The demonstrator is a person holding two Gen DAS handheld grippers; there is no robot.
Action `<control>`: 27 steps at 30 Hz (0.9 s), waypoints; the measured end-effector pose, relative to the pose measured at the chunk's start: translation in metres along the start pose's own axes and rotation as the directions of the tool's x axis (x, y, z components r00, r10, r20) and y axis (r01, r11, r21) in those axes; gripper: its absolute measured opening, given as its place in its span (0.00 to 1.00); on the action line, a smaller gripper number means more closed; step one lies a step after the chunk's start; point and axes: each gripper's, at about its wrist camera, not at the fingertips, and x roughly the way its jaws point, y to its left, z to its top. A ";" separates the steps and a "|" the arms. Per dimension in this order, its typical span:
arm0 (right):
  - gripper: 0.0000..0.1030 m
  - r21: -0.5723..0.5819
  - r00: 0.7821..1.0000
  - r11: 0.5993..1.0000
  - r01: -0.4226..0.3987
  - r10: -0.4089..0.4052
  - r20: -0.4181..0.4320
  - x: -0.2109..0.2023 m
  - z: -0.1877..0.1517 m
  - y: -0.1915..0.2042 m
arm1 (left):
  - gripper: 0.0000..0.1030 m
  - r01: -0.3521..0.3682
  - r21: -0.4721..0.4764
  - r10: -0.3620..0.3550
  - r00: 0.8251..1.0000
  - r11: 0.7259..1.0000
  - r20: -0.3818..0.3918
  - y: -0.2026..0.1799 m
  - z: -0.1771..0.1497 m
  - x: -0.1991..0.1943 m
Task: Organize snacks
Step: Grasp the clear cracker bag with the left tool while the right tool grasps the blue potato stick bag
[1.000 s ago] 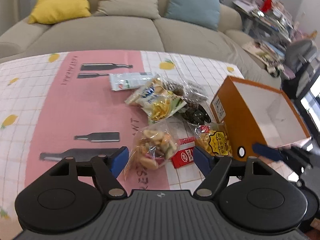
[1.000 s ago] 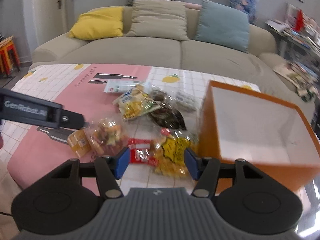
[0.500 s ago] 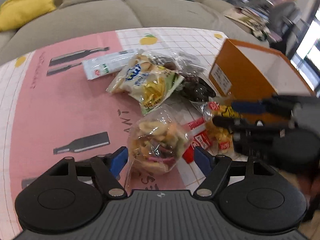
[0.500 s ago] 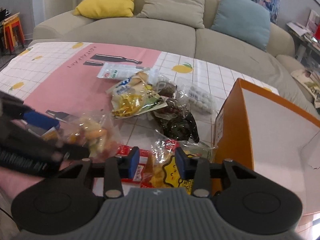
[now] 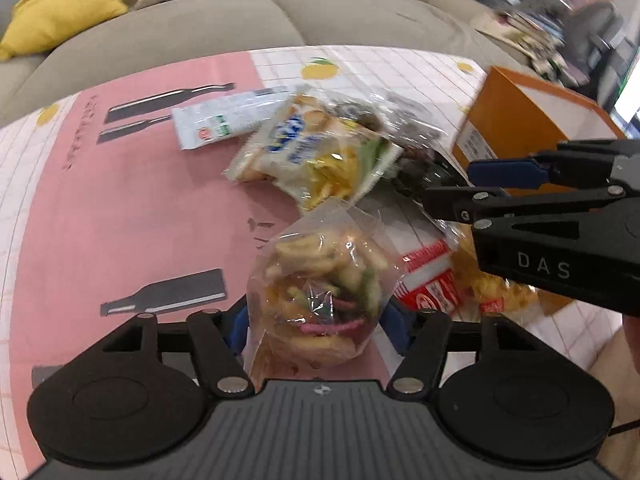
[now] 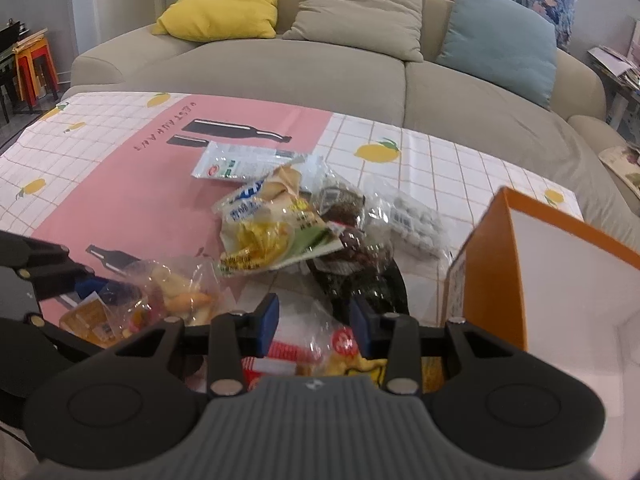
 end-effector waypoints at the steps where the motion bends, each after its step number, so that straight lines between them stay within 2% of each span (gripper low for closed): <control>1: 0.40 -0.004 1.000 1.000 -0.005 0.005 0.003 0.001 0.003 0.001 | 0.66 -0.006 -0.017 0.006 1.000 1.000 0.000 0.003 0.001 -0.001; 5: 0.53 -0.019 0.999 0.999 -0.026 0.026 0.024 0.008 0.016 0.006 | 0.65 -0.055 -0.100 0.056 0.998 0.993 0.001 0.021 0.005 -0.008; 9: 0.59 -0.031 0.998 0.999 -0.038 0.039 0.042 0.022 0.032 0.014 | 0.64 -0.097 -0.206 0.102 0.995 0.974 0.014 0.046 0.008 -0.017; 11: 0.72 -0.041 0.999 0.998 -0.038 0.040 0.037 0.032 0.041 0.019 | 0.64 -0.110 -0.240 0.115 0.993 0.965 0.008 0.056 0.010 -0.018; 15: 0.85 -0.081 0.998 0.996 -0.047 0.049 0.026 0.056 0.055 0.031 | 0.64 -0.121 -0.289 0.129 0.992 0.950 0.008 0.068 0.010 -0.021; 21: 0.85 -0.121 0.999 0.992 -0.033 0.030 -0.022 0.091 0.062 0.048 | 0.64 -0.109 -0.313 0.119 0.993 0.943 0.012 0.072 0.009 -0.026; 23: 0.75 -0.136 0.999 0.991 -0.017 0.013 -0.031 0.097 0.061 0.052 | 0.64 -0.107 -0.315 0.117 0.993 0.943 0.012 0.071 0.008 -0.027; 27: 0.72 -0.171 0.999 0.985 -0.002 -0.005 -0.044 0.101 0.054 0.059 | 0.64 -0.108 -0.325 0.117 0.993 0.940 0.010 0.072 0.007 -0.028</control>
